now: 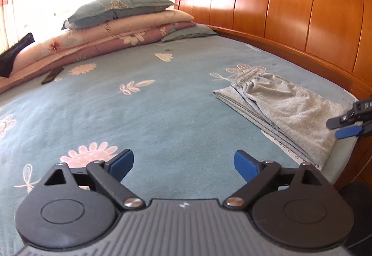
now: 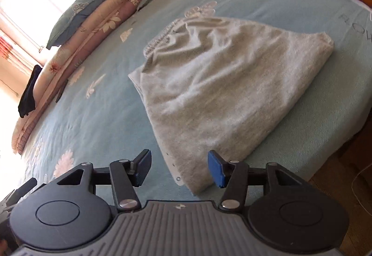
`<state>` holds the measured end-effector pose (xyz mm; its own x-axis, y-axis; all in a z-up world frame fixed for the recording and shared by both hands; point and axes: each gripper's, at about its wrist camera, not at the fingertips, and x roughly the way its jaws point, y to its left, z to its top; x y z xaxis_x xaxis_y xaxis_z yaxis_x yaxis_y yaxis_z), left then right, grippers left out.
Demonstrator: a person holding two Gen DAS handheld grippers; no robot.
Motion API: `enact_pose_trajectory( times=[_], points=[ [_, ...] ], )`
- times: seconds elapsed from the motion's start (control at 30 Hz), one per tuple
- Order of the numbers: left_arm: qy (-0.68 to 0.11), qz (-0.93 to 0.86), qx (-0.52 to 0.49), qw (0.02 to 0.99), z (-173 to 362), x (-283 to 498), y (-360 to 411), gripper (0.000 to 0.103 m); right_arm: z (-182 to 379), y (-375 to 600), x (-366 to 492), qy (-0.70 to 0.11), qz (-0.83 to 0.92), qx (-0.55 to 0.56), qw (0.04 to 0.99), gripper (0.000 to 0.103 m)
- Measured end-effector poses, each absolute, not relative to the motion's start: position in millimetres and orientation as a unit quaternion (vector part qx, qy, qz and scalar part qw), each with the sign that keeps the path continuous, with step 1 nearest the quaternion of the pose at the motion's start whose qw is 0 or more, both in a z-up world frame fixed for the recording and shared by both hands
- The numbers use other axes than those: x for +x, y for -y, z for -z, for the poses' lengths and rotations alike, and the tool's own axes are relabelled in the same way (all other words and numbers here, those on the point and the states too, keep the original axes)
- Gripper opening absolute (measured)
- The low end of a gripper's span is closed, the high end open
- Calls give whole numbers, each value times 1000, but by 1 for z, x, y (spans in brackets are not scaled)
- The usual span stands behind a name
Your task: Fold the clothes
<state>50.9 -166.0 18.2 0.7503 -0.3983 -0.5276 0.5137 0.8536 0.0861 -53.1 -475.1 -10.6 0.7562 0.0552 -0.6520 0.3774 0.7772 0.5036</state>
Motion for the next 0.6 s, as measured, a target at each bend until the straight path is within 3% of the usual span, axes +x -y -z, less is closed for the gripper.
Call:
enact_pose_trajectory(
  times=[0.13, 0.2, 0.3, 0.43, 0.6],
  points=[
    [-166, 236, 104, 952, -46, 28, 151, 102, -76, 433, -54, -253, 95, 208, 940, 86],
    [-141, 235, 98, 957, -61, 19, 145, 102, -118, 404, -57, -205, 87, 139, 965, 102],
    [-121, 207, 99, 966, -77, 5, 134, 102, -150, 352, -58, -162, 67, 66, 982, 103],
    [-151, 140, 101, 973, -80, -6, 118, 102, -138, 298, -59, -189, 40, 30, 981, 103],
    [-227, 82, 62, 968, -66, -7, 87, 102, -76, 251, -49, -309, 20, -12, 951, 103]
  ],
)
